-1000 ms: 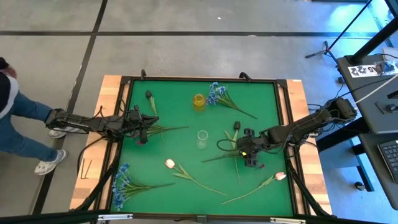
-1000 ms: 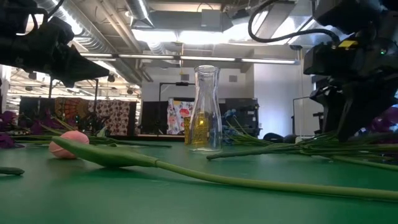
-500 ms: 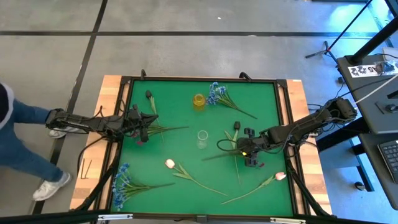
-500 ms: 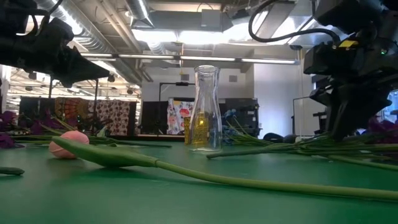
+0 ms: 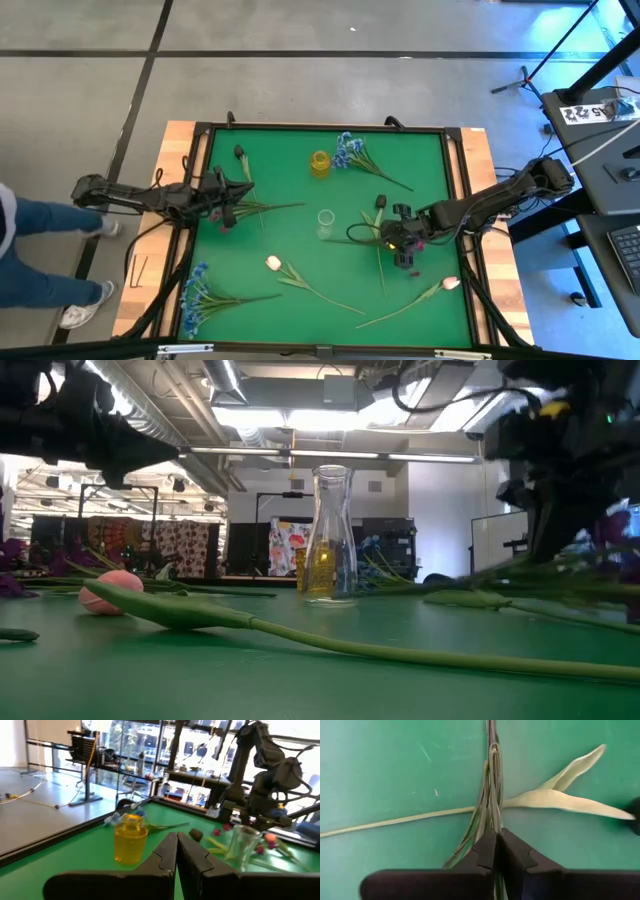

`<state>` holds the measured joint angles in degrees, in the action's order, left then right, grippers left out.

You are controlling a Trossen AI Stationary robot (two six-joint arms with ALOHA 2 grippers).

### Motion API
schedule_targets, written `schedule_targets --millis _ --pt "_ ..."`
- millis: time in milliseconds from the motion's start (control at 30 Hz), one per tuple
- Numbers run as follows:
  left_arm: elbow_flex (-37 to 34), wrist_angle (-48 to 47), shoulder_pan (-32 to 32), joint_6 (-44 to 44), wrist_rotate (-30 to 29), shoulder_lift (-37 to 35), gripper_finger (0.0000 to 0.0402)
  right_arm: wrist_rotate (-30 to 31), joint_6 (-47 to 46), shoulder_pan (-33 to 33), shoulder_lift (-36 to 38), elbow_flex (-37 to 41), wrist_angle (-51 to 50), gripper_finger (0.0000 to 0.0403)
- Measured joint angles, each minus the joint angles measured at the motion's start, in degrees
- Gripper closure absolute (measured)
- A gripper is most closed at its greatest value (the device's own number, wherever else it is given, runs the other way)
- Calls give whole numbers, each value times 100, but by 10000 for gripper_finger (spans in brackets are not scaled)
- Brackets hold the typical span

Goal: Sort flowers into vase by color
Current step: Put the right purple flowers into the yellow vase

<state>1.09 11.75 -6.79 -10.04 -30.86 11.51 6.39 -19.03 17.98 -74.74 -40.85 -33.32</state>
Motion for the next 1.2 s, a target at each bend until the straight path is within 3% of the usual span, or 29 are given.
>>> schedule_targets --millis 300,500,800,1067,1200 --pt "469 -16 0 -35 842 118 396 80 1 4 0 -1327 -1509 389" --pt "1079 -2 -2 85 1332 592 396 348 5 4 0 -2084 -2405 398" --pt "2061 -13 -2 551 1373 2066 396 715 40 4 0 -3040 -3276 393" --pt "3079 -15 -2 742 1584 3498 394 999 408 1 0 -3568 -3277 397" --pt "3577 -82 -2 872 1688 4051 371 1064 498 0 0 -3676 -3279 395"
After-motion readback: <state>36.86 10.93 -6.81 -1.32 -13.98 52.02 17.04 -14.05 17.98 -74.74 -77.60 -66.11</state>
